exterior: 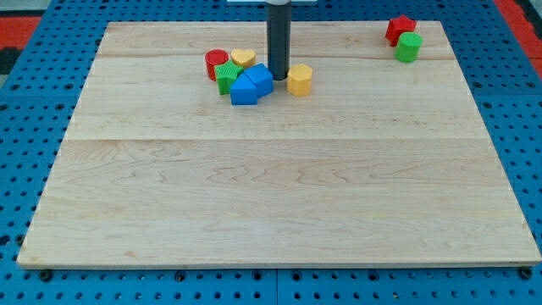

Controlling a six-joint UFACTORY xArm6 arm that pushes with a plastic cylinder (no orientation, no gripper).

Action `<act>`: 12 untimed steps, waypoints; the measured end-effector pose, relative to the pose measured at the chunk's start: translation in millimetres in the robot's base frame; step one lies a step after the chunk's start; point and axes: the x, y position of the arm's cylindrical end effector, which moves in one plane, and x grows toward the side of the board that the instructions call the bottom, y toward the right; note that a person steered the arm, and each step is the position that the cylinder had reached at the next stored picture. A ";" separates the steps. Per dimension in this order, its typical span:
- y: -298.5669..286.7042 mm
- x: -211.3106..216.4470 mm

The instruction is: Slide the yellow hexagon bottom of the green circle

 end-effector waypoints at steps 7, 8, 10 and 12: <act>128.1 114.7; 108.2 110.3; 156.0 71.0; 168.3 37.3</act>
